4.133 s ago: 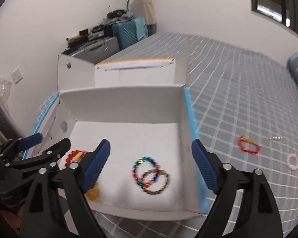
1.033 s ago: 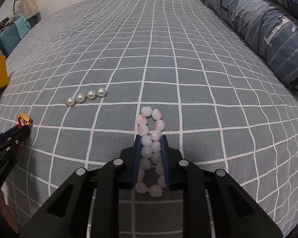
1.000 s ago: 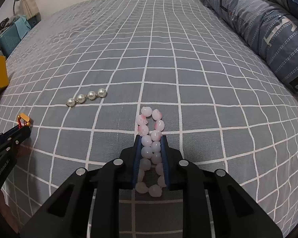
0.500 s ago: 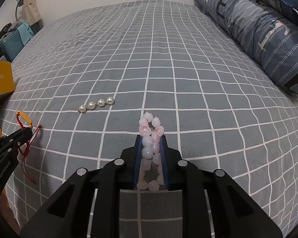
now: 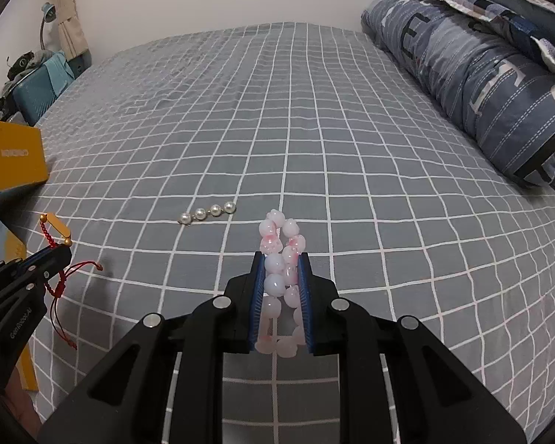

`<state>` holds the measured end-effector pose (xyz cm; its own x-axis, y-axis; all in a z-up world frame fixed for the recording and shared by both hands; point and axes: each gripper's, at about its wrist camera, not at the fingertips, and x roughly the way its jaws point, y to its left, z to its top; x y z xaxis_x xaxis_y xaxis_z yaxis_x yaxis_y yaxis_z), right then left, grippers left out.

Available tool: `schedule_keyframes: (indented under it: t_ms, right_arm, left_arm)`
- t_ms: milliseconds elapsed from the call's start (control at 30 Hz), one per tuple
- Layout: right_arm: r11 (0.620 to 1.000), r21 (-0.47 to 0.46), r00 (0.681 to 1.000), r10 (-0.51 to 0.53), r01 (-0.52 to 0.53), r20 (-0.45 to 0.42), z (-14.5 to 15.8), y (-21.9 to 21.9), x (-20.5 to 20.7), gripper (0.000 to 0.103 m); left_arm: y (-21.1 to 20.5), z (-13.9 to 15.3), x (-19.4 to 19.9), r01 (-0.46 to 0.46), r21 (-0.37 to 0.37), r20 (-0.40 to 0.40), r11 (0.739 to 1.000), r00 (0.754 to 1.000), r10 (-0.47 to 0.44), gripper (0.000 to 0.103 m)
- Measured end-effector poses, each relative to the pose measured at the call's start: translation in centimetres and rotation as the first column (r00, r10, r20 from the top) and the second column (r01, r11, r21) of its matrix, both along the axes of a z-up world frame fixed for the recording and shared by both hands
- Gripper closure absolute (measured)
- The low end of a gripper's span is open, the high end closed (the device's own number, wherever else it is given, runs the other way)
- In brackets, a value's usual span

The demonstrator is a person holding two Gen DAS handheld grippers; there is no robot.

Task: Organize jewelry
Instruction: 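Lift both held bracelets and carry them into the white box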

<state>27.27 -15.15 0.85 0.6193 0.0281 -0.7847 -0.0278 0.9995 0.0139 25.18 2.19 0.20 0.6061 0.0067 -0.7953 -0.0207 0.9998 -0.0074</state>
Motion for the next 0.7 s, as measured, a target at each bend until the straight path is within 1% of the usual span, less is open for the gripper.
schedule_keyframes:
  t_ms: [700]
  right_arm:
    - [1.000,0.001,0.997,0.018,-0.018,0.071,5.5,0.9,-4.5,0.086]
  left_arm:
    - [1.2,5.4,-4.6,-0.018,0.008,0.071,1.000,0.997,0.017,0.096]
